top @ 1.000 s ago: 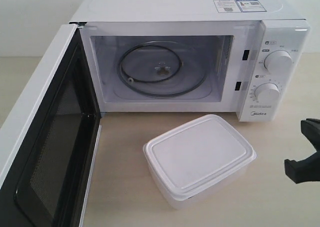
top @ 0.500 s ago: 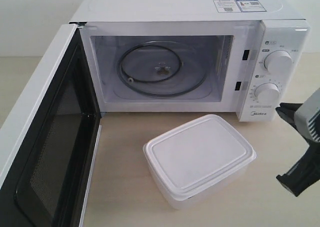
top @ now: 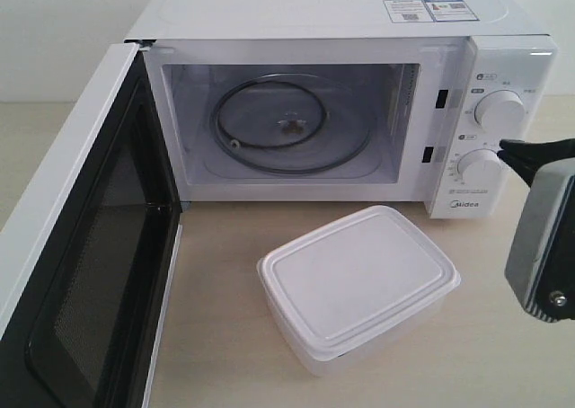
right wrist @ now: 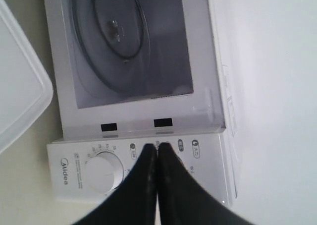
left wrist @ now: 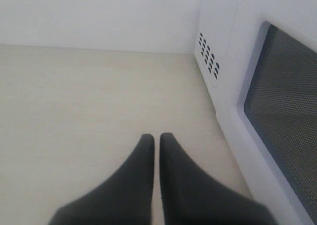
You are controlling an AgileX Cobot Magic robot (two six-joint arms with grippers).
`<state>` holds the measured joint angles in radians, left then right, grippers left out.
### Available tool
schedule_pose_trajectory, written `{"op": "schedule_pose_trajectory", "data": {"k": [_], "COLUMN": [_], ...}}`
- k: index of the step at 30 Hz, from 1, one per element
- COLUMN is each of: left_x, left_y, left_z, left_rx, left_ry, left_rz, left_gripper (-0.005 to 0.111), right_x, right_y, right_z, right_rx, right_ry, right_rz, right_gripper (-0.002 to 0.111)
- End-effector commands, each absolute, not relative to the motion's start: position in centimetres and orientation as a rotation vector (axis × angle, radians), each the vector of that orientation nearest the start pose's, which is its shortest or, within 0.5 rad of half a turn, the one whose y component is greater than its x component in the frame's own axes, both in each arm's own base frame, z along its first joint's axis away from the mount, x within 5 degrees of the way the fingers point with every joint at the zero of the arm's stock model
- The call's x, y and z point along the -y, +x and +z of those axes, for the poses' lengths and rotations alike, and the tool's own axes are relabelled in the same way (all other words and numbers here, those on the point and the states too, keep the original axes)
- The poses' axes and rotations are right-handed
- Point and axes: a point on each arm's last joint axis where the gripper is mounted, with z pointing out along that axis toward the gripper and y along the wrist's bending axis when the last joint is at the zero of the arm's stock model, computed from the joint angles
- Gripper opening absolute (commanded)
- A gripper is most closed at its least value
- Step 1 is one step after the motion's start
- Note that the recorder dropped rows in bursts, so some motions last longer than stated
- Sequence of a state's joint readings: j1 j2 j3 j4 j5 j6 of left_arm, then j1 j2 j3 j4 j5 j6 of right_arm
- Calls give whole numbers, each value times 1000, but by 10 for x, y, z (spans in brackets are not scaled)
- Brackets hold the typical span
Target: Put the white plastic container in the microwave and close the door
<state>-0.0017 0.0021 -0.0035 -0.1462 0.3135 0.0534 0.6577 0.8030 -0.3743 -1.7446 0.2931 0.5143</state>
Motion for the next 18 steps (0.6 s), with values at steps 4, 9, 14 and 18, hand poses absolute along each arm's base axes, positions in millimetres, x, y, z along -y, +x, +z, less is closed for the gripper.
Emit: {"op": "schedule_pose_trajectory", "data": {"k": [4, 9, 14, 18], "left_x": [4, 4, 4, 4], "left_y": [54, 54, 54, 54], "left_z": [186, 186, 186, 186], "left_rx": [-1787, -1787, -1787, -1787], "left_ry": [-41, -41, -41, -41], "left_rz": [-96, -96, -96, -96], "left_gripper": [4, 4, 4, 4], "right_x": [-76, -77, -76, -80], "right_y": [142, 142, 141, 135], "right_z": [267, 267, 264, 255], "right_rx": [-1311, -1327, -1526, -1743], "right_ry": [-1353, -1336, -1178, -1011], "right_rz": [-632, -598, -415, -139], "right_gripper": [0, 0, 0, 0]}}
